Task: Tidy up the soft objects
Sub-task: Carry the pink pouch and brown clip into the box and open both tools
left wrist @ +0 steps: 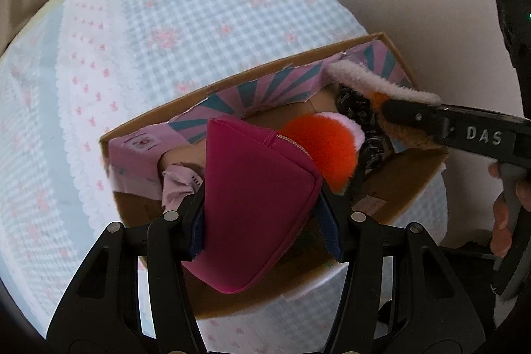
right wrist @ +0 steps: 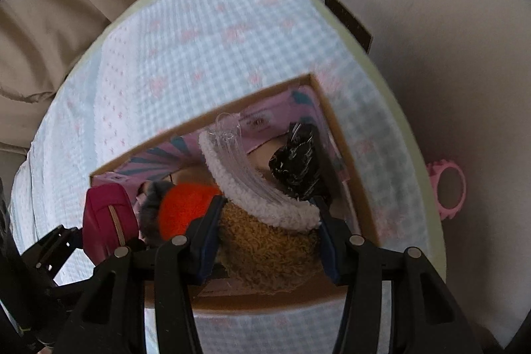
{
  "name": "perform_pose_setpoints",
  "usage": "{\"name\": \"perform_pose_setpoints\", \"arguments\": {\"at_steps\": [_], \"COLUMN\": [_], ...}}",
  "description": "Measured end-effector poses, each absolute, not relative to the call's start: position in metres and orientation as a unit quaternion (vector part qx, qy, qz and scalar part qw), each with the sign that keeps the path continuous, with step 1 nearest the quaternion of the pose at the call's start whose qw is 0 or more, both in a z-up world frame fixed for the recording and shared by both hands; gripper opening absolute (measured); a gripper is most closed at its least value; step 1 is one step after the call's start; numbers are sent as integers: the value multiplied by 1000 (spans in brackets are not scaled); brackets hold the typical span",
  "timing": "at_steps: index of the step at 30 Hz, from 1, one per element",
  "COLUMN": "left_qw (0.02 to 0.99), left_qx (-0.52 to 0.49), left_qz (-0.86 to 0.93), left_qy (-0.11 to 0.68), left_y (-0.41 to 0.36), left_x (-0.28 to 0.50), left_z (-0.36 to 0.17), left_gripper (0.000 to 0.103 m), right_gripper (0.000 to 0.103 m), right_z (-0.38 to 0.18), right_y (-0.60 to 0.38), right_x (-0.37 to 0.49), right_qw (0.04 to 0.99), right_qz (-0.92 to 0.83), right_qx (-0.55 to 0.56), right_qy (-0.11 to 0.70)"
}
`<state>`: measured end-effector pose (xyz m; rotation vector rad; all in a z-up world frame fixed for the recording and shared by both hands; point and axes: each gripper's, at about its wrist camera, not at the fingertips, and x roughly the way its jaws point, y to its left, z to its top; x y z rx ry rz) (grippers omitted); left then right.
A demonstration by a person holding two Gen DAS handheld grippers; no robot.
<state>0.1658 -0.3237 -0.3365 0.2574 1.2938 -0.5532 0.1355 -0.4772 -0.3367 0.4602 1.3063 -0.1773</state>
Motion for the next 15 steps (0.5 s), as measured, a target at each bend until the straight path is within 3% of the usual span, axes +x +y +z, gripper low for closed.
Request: {"name": "perform_pose_setpoints", "arguments": {"at_steps": [2,3,4,5,6,15], "left_qw": [749,746,746,747,750,749], "left_qx": [122,127,129,133,138,156], "left_qz": [-255,-253,-252,-252,-252,-258], "left_qy": [599,603,603,601,596,590], "left_y": [-328,-330,-330,-331,-331,-326], "left_x": [170,172,174,174,174,170], "left_z": [-342,-345,-345,-344,-342,-339], "left_gripper": [58,73,102,102,103,103], "right_gripper": [52,58,73,85,103,103], "right_z": [-346,-348,-348,-349,-349,-352], "right_y": [-476,-476,-475,-476,-477,-472], "right_x": [140,141,143,143,142,139], "right_qw": [759,759,760,761,762,755], "right_qz": [-68,-65,-66,-68,-70,-58], "right_qx": [220,221,217,213,211,219], "right_qy": [609,609,609,609,608,615]}}
